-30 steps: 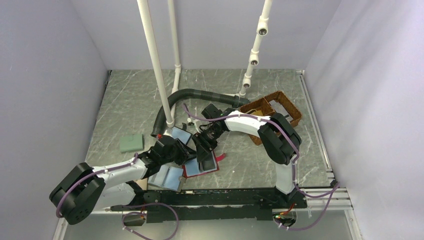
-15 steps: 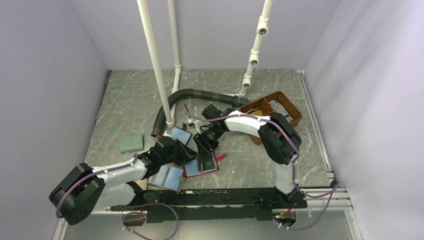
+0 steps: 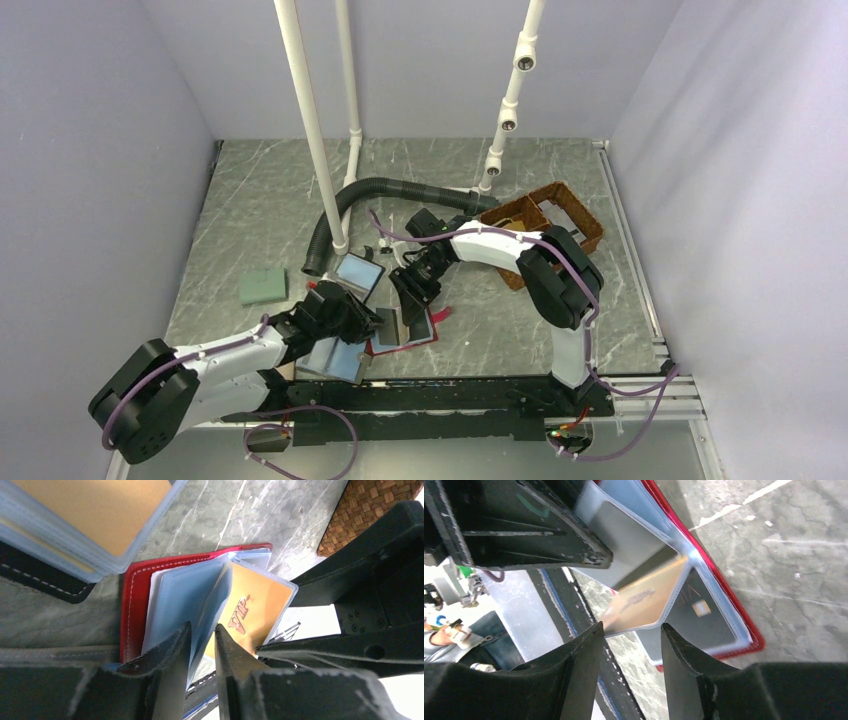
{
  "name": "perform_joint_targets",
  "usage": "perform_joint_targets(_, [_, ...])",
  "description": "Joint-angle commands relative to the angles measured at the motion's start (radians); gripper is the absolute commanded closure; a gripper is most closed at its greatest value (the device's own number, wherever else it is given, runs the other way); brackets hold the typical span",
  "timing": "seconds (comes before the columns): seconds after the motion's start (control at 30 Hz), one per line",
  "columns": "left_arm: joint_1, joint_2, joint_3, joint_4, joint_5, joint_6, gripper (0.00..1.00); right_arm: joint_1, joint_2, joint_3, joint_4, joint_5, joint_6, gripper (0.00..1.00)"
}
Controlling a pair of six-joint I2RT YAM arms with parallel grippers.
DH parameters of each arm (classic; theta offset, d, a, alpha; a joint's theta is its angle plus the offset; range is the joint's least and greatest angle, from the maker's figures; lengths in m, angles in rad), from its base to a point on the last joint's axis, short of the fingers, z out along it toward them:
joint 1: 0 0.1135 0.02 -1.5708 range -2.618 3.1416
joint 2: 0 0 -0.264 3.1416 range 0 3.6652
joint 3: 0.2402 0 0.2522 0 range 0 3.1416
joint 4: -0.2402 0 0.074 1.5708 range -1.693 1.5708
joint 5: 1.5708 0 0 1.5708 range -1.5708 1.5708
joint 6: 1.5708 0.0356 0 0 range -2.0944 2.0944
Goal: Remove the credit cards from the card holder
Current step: Remove the credit card from the card holder.
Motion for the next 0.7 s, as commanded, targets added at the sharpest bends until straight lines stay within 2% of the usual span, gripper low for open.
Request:
perform_joint_targets(0.0, [-0.002, -0.041, -0.025, -0.024, -0.018, 0.007, 0.74, -0.008, -0.025, -0.003, 0.012, 0.139, -0.059, 0.51])
perform_joint_targets(0.1, [-0.002, -0.071, -0.029, -0.043, -0.021, 0.013, 0.83, -0.039, -0.050, 0.017, -0.006, 0.141, -0.085, 0.46])
perform_joint_targets(0.17, [-0.001, -0.093, -0.038, -0.037, -0.024, 0.020, 0.97, -0.067, -0.071, 0.024, -0.022, 0.101, -0.108, 0.44])
perform_joint_targets(0.2, [-0.002, -0.103, -0.044, -0.029, -0.027, 0.022, 1.00, -0.077, -0.083, 0.027, -0.030, 0.077, -0.129, 0.44])
perform_joint_targets(0.33, [-0.002, -0.148, -0.069, 0.026, -0.031, 0.055, 1.00, -0.099, -0.130, 0.016, -0.060, -0.167, -0.213, 0.42])
perform_joint_targets(0.43, [-0.002, -0.167, -0.075, 0.098, -0.026, 0.115, 1.00, -0.098, -0.121, -0.020, -0.011, -0.376, -0.179, 0.40])
perform_joint_targets(0.53, [-0.001, -0.164, -0.067, 0.177, -0.001, 0.201, 1.00, -0.098, -0.079, -0.032, 0.042, -0.473, -0.103, 0.40])
perform_joint_targets(0.67, [-0.002, -0.146, -0.053, 0.315, 0.041, 0.303, 1.00, -0.104, -0.027, -0.033, 0.078, -0.501, -0.049, 0.41])
